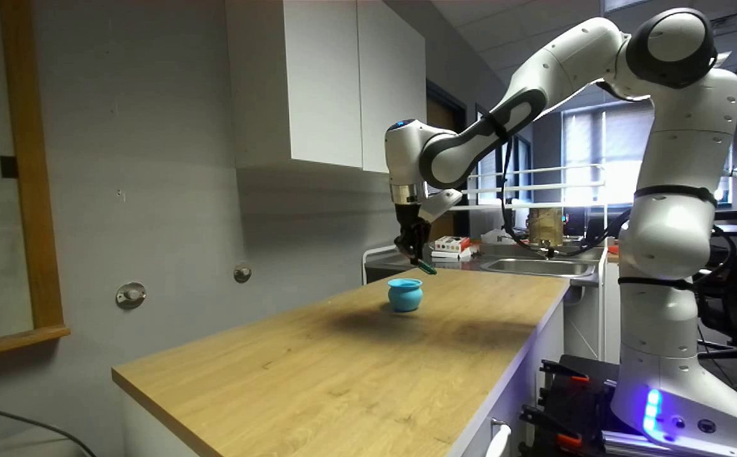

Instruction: Put the marker in the bowl

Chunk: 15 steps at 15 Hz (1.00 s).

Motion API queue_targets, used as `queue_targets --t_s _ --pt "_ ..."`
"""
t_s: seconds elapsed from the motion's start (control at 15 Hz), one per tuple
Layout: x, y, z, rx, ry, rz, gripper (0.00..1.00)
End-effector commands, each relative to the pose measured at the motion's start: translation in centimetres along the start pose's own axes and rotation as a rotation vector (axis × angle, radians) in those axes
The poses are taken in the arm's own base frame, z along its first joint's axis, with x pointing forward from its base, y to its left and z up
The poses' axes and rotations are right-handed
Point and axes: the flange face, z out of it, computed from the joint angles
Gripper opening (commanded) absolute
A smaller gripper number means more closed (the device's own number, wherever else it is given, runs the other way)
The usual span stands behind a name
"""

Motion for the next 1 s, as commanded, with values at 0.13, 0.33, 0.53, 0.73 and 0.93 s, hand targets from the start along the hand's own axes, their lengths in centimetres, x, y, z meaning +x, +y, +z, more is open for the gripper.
queue_targets --t_s 0.13,0.33,0.53,0.73,0.93 --pt "2.1 1.5 -1.2 -0.1 0.093 0.201 0.11" --pt "3.1 1.8 -1.6 -0.105 0.119 0.273 0.11" --pt "3.9 1.6 -1.3 -0.081 0.125 0.319 0.11" --pt "4.8 1.1 -0.2 -0.071 0.129 0.358 0.11" --pt "5.9 0.8 1.4 -0.081 0.136 0.403 0.11"
